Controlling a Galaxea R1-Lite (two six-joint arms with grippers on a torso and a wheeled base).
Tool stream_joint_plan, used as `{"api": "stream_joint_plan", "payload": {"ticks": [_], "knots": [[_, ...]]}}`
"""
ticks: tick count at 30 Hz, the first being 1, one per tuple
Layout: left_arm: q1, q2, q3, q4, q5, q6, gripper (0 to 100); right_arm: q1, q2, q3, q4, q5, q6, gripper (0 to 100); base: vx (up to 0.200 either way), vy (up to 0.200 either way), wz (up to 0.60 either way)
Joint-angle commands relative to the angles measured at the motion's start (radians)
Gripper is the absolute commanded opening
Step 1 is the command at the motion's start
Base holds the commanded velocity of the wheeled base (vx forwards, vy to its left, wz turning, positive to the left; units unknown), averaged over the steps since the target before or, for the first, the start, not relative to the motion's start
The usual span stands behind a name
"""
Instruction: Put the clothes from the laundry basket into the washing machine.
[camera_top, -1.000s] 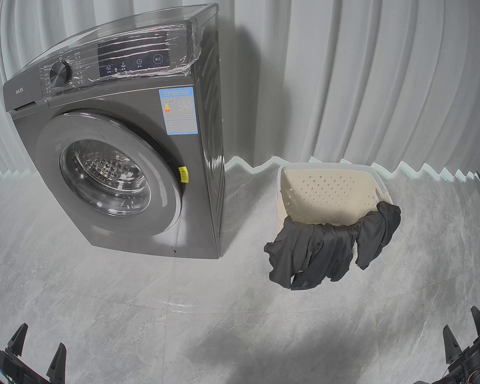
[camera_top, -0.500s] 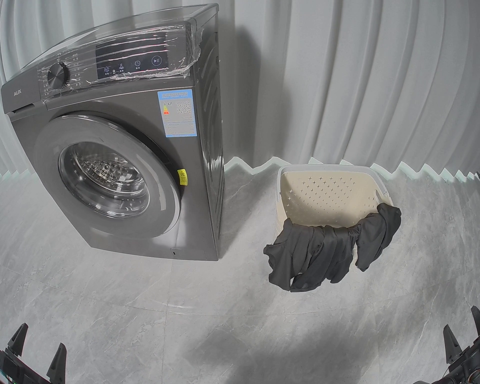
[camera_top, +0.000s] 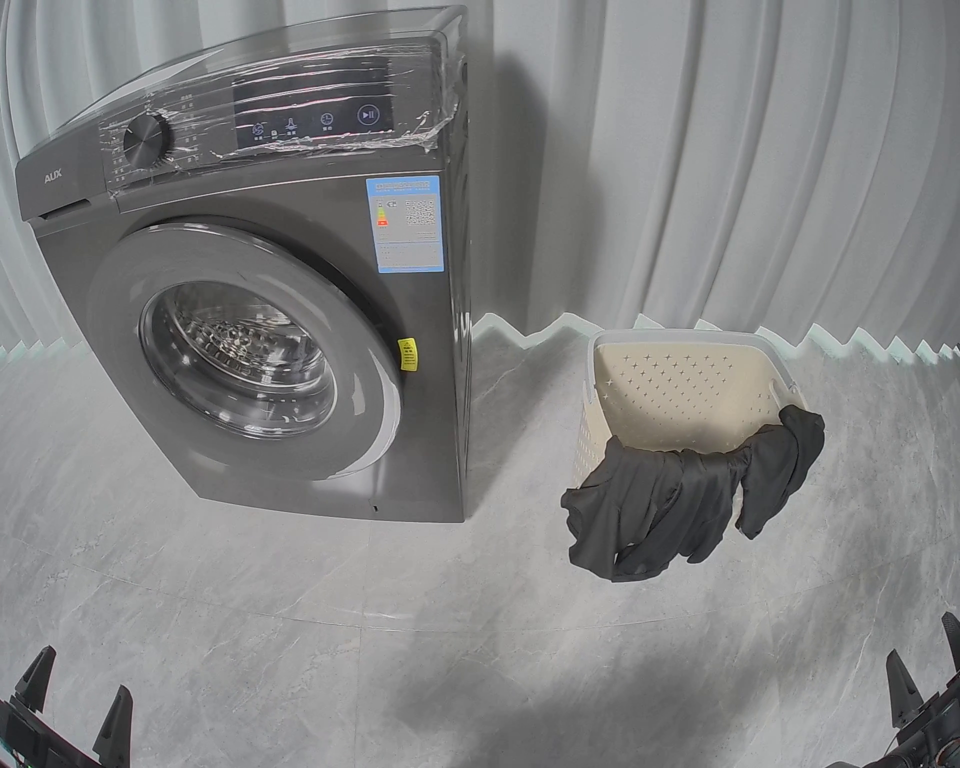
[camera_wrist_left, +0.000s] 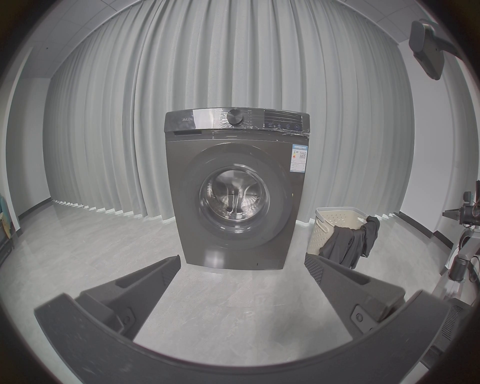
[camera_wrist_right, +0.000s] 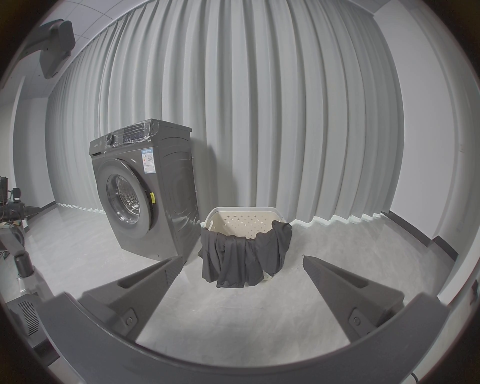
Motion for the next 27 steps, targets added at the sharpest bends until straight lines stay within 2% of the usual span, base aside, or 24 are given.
{"api": "stream_joint_plan", "payload": {"ticks": [1,27], "knots": [[0.0,-0.018,0.015,0.0,0.0,-0.001,100,-0.001,-0.016,0.018,0.0,0.0,-0.001,100,0.0,0.2,0.0],[0.0,-0.018,0.015,0.0,0.0,-0.001,100,0.001,-0.016,0.018,0.0,0.0,-0.001,100,0.0,0.2,0.0]]}}
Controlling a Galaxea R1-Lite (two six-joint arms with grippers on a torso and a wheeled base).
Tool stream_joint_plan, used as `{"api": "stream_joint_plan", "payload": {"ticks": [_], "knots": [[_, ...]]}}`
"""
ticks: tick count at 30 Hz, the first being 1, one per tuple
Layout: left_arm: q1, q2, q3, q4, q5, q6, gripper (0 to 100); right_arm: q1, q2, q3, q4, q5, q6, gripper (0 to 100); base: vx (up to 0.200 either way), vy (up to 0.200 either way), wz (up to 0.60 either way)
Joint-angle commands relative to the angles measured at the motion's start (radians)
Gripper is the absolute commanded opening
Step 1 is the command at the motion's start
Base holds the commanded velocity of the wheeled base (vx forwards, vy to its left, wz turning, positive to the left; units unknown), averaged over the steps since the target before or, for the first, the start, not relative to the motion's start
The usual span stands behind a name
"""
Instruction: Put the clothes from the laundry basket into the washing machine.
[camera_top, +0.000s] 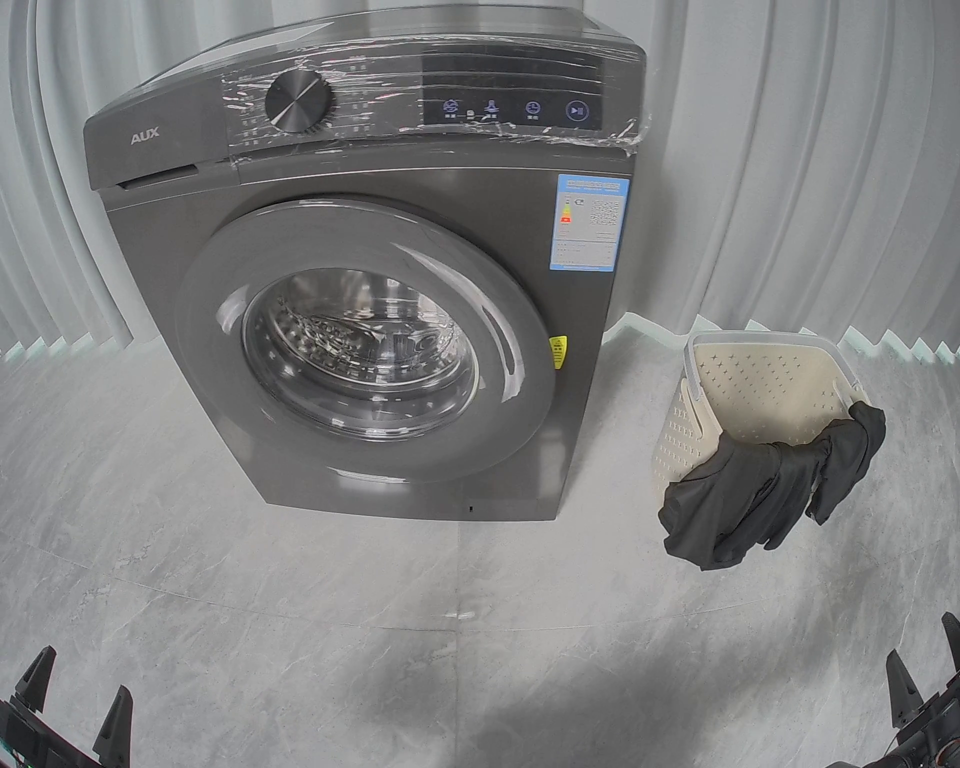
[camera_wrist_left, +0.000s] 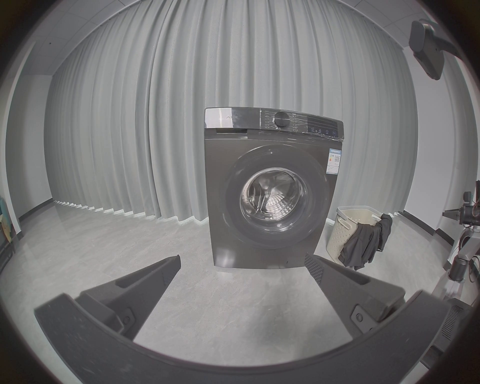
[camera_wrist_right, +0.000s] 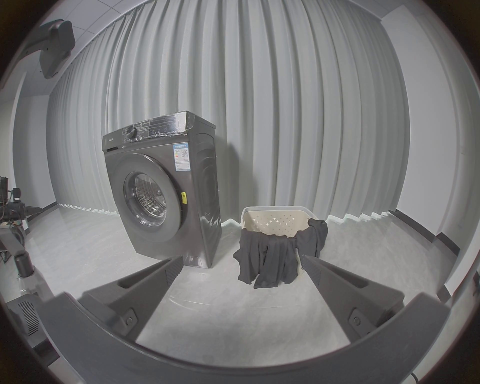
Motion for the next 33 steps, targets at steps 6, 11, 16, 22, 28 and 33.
{"api": "stream_joint_plan", "payload": {"ticks": [6,11,16,22,28,33], "knots": [[0.0,-0.018,0.015,0.0,0.0,0.0,100,-0.001,-0.016,0.018,0.0,0.0,-0.001,100,0.0,0.2,0.0],[0.0,-0.018,0.015,0.0,0.0,0.0,100,0.001,-0.016,0.018,0.0,0.0,-0.001,100,0.0,0.12,0.0],[0.0,-0.018,0.015,0.0,0.0,0.0,100,0.001,-0.016,0.018,0.0,0.0,-0.001,100,0.0,0.0,0.0],[0.0,-0.018,0.015,0.0,0.0,0.0,100,0.001,-0.016,0.018,0.0,0.0,-0.001,100,0.0,0.0,0.0],[0.0,-0.018,0.015,0.0,0.0,0.0,100,0.001,-0.016,0.018,0.0,0.0,-0.001,100,0.0,0.0,0.0],[0.0,-0.018,0.015,0.0,0.0,0.001,100,0.001,-0.016,0.018,0.0,0.0,-0.001,100,0.0,0.0,0.0]]}}
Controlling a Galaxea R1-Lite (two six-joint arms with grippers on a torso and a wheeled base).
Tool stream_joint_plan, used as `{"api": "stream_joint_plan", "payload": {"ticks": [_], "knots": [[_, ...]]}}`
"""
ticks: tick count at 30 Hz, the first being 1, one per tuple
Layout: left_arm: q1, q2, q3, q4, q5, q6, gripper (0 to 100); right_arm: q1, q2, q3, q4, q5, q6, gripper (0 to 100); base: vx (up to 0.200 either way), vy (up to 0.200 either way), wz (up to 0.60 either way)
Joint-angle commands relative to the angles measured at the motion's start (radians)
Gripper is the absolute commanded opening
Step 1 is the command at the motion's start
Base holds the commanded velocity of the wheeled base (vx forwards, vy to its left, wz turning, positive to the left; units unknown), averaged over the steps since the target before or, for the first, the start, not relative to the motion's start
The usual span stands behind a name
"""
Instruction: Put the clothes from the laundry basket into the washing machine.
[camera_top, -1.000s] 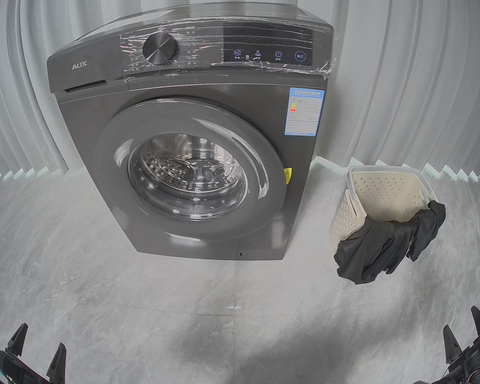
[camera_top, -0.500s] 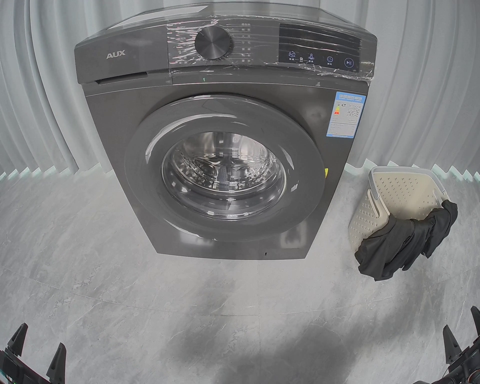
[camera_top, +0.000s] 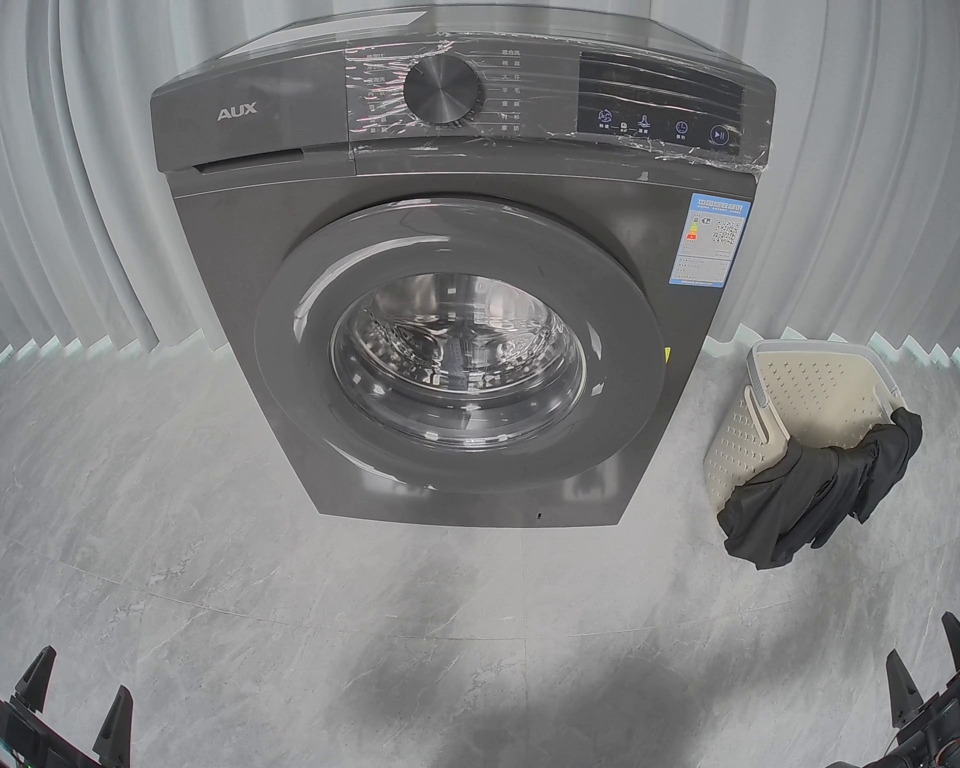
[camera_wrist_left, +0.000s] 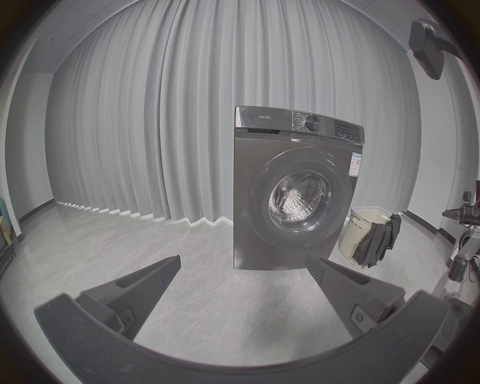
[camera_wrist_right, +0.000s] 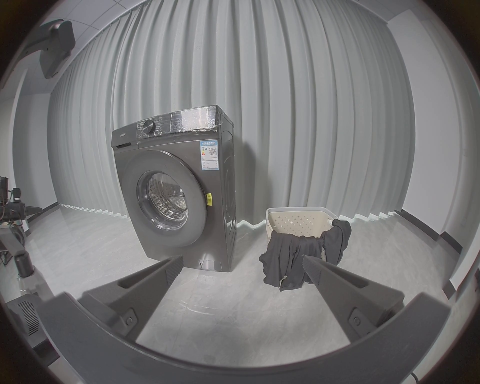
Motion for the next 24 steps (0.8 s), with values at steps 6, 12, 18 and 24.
{"api": "stream_joint_plan", "payload": {"ticks": [6,12,18,24], "knots": [[0.0,-0.018,0.015,0.0,0.0,-0.001,100,0.0,-0.016,0.018,0.0,0.0,-0.001,100,0.0,0.2,0.0],[0.0,-0.018,0.015,0.0,0.0,0.001,100,-0.002,-0.016,0.018,0.0,0.0,-0.001,100,0.0,0.1,0.0],[0.0,-0.018,0.015,0.0,0.0,0.001,100,-0.002,-0.016,0.018,0.0,0.0,-0.001,100,0.0,0.0,0.0],[0.0,-0.018,0.015,0.0,0.0,0.001,100,-0.002,-0.016,0.018,0.0,0.0,-0.001,100,0.0,0.0,0.0]]}}
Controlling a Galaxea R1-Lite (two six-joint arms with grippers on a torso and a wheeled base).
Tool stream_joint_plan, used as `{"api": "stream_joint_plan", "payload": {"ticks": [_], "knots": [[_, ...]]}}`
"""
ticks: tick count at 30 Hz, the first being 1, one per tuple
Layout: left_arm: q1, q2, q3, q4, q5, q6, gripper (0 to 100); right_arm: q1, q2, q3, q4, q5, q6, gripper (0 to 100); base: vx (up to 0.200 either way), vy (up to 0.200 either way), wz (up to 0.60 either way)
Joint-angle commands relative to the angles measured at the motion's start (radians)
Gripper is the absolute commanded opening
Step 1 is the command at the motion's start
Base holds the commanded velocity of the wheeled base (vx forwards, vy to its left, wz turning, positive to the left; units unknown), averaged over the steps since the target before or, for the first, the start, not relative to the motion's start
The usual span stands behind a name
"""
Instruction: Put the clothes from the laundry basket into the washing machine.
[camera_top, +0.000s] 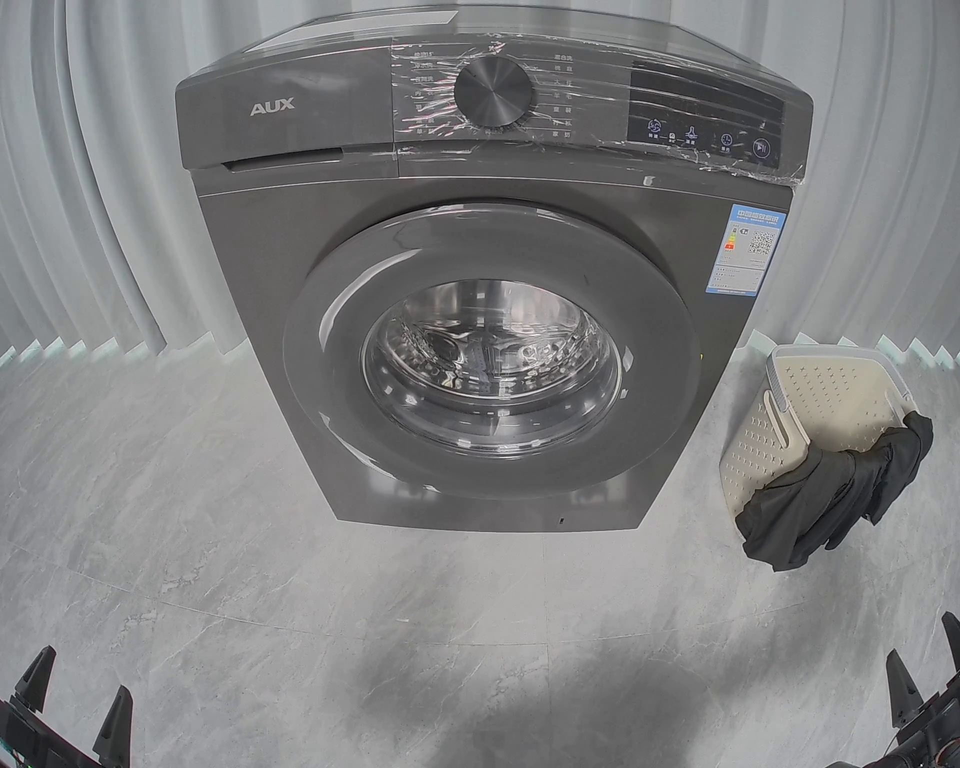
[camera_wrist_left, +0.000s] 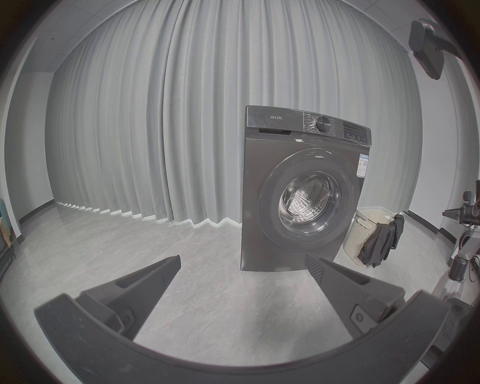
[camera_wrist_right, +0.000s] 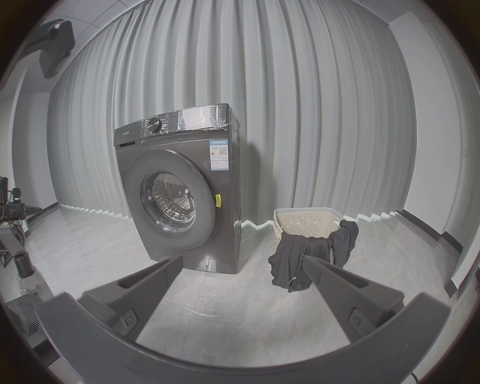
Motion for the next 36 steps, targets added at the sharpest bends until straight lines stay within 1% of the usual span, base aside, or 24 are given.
{"api": "stream_joint_plan", "payload": {"ticks": [1,10,13,36], "knots": [[0.0,-0.018,0.015,0.0,0.001,-0.001,100,0.002,-0.016,0.018,0.0,0.0,-0.001,100,0.0,0.0,0.0],[0.0,-0.018,0.015,0.0,-0.001,-0.001,100,0.002,-0.016,0.018,0.002,0.002,-0.004,100,0.0,0.0,0.0],[0.0,-0.018,0.015,0.0,-0.001,-0.001,100,0.002,-0.016,0.018,0.0,0.002,-0.004,100,0.0,0.0,-0.6],[0.0,-0.018,0.015,0.0,0.001,-0.002,100,0.002,-0.016,0.018,0.0,0.0,-0.002,100,0.0,0.0,0.0]]}}
